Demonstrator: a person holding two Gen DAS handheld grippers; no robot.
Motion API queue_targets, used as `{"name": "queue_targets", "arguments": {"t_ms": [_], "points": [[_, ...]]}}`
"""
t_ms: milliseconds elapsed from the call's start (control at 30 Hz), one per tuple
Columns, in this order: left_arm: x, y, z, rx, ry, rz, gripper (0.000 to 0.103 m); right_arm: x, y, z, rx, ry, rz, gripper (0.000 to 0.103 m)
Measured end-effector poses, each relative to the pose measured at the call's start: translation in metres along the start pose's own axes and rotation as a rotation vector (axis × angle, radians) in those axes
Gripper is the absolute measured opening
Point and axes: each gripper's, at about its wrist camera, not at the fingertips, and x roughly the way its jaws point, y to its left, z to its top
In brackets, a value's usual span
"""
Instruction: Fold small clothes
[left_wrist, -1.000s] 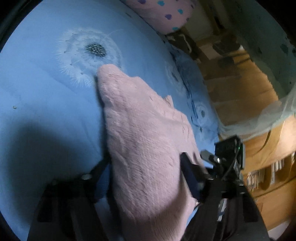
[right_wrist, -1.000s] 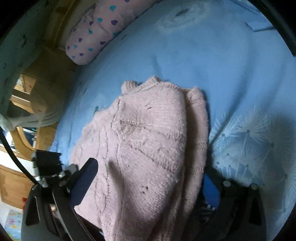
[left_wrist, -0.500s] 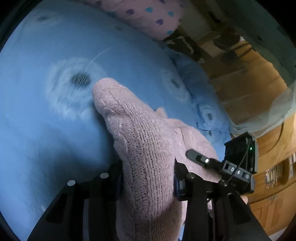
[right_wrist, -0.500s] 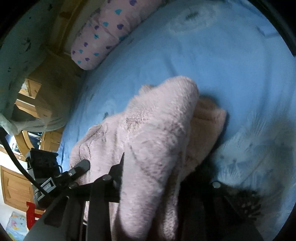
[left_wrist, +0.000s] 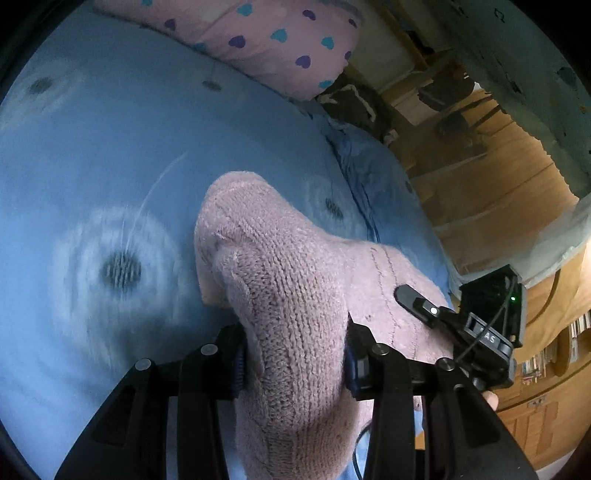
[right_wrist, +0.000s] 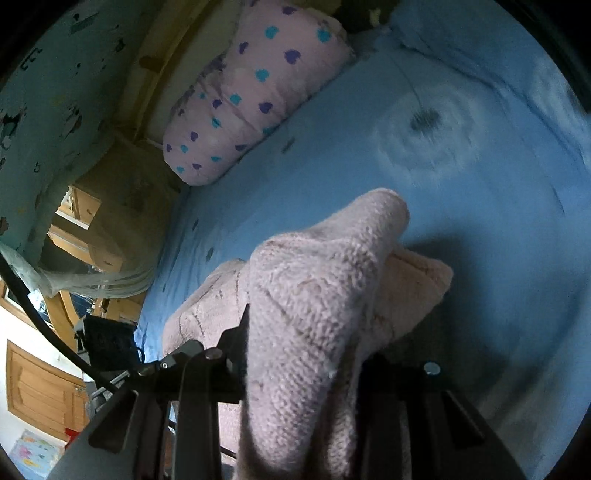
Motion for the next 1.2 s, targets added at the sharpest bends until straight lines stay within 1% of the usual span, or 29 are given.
{"name": "queue_targets", "arguments": {"t_ms": [167, 233, 333, 433, 500, 600, 633, 667, 700, 733, 767, 800, 833, 900, 933, 967, 1033, 1067, 1100, 1133, 1167, 1200], "points": [[0.013, 0.003, 0.038, 0.017, -0.008, -0.024, 0.019, 0.011, 0.009, 0.033, -0.018, -0.029, 0.004, 0.034], [0.020, 0.004, 0.056, 0.033, -0.007, -0.006, 0.019, 0.022, 0.011, 0.052, -0.030, -0.022, -0.009, 0.034], [0.035, 0.006, 0.082, 0.065, 0.009, 0.003, 0.019, 0.041, 0.012, 0.080, -0.088, -0.005, -0.049, 0.034], [0.055, 0.015, 0.104, 0.081, 0.022, 0.022, 0.019, 0.061, 0.004, 0.103, -0.093, 0.010, -0.056, 0.034], [0.069, 0.023, 0.117, 0.086, 0.027, 0.029, 0.019, 0.082, -0.007, 0.120, -0.072, 0.032, -0.061, 0.034], [0.088, 0.039, 0.132, 0.124, 0.030, 0.033, 0.020, 0.108, -0.021, 0.133, -0.077, 0.054, -0.077, 0.035], [0.098, 0.051, 0.133, 0.117, 0.044, 0.041, 0.020, 0.118, -0.028, 0.133, -0.091, 0.067, -0.084, 0.036], [0.106, 0.062, 0.132, 0.100, 0.068, 0.043, 0.024, 0.129, -0.037, 0.131, -0.082, 0.087, -0.101, 0.039], [0.116, 0.078, 0.128, 0.060, 0.102, 0.052, 0.027, 0.140, -0.050, 0.127, -0.051, 0.119, -0.142, 0.047], [0.121, 0.098, 0.123, -0.014, 0.117, 0.022, 0.038, 0.149, -0.060, 0.123, -0.036, 0.148, -0.185, 0.051], [0.118, 0.118, 0.117, -0.116, 0.097, -0.083, 0.039, 0.153, -0.067, 0.118, -0.037, 0.166, -0.192, 0.061], [0.114, 0.127, 0.113, -0.166, 0.077, -0.138, 0.039, 0.148, -0.071, 0.112, -0.062, 0.128, -0.146, 0.062], [0.104, 0.136, 0.106, -0.220, 0.048, -0.205, 0.039, 0.141, -0.073, 0.108, -0.074, 0.103, -0.135, 0.066], [0.085, 0.145, 0.088, -0.258, -0.013, -0.264, 0.039, 0.126, -0.075, 0.096, -0.079, 0.067, -0.109, 0.084], [0.075, 0.149, 0.075, -0.263, -0.030, -0.274, 0.039, 0.119, -0.077, 0.088, -0.089, 0.052, -0.082, 0.088], [0.066, 0.150, 0.062, -0.255, -0.029, -0.281, 0.039, 0.113, -0.077, 0.081, -0.117, 0.045, -0.066, 0.093], [0.059, 0.151, 0.049, -0.241, -0.020, -0.301, 0.040, 0.107, -0.075, 0.071, -0.162, 0.042, -0.085, 0.093], [0.058, 0.151, 0.047, -0.233, -0.024, -0.305, 0.042, 0.105, -0.075, 0.067, -0.173, 0.029, -0.089, 0.093], [0.059, 0.149, 0.046, -0.224, -0.033, -0.285, 0.043, 0.104, -0.077, 0.064, -0.164, 0.001, -0.093, 0.093], [0.065, 0.145, 0.048, -0.212, -0.022, -0.242, 0.043, 0.104, -0.078, 0.062, -0.144, -0.022, -0.103, 0.093], [0.069, 0.139, 0.051, -0.191, -0.006, -0.214, 0.043, 0.106, -0.077, 0.062, -0.127, -0.032, -0.120, 0.093], [0.075, 0.129, 0.056, -0.148, 0.021, -0.206, 0.043, 0.108, -0.074, 0.062, -0.113, -0.028, -0.130, 0.091]]}}
